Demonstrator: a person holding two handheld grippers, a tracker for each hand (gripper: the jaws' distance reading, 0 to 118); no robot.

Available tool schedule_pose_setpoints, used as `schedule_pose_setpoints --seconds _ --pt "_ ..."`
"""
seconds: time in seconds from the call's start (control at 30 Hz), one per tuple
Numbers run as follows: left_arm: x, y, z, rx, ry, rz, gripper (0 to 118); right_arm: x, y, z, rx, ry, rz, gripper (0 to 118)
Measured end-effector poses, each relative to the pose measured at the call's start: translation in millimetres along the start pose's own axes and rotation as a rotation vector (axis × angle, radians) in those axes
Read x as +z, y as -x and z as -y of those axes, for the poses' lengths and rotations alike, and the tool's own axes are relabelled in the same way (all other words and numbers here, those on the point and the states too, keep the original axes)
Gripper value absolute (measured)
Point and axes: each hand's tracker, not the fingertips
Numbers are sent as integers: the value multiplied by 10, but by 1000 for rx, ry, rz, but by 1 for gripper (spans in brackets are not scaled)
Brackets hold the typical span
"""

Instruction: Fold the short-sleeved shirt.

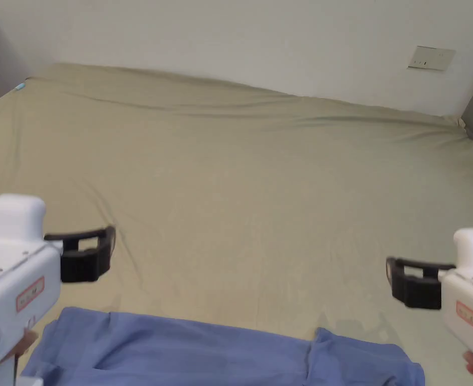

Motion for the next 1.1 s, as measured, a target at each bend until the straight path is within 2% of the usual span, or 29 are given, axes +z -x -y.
schedule_pose_setpoints --seconds 0.1,0.17,0.2,0.27,0.3,0.33,0.37,0.43,0.57,0.9,1.0,1.1 --pt "228 -372 -273 -57 -140 -20 109 283 281 -287 6 -185 18 114" --pt "321 -553 -304 -117 -259 -89 99 465 505 -383 -14 -263 12 108" --pt "371 -643 -312 -136 -312 -129 86 479 556 -402 -28 -289 -1 90" --pt "428 -784 -341 -159 -348 -148 54 567 763 -422 -16 -342 -16 33" --pt "433 -832 -344 -152 -336 -137 30 581 860 -420 3 -354 -2 4" --pt "437 -874 -368 -150 -332 -128 13 530 905 -398 25 -364 5 2" --pt "430 -907 -378 -143 -319 -109 4 537 979 -392 42 -372 12 0" --pt "415 -955 -374 -142 -305 -79 1 545 1069 -399 54 -369 -4 0" --pt "402 -1051 -318 -164 -296 -53 0 604 1238 -420 53 -379 -2 0" --pt "172 -974 -241 -188 -208 -30 0 393 1077 -368 56 -354 20 0" --pt "-76 -793 -29 -153 -45 33 0 294 1073 -282 55 -322 17 0" --pt "-343 -407 370 -18 153 135 0 189 1059 -194 58 -265 3 0"
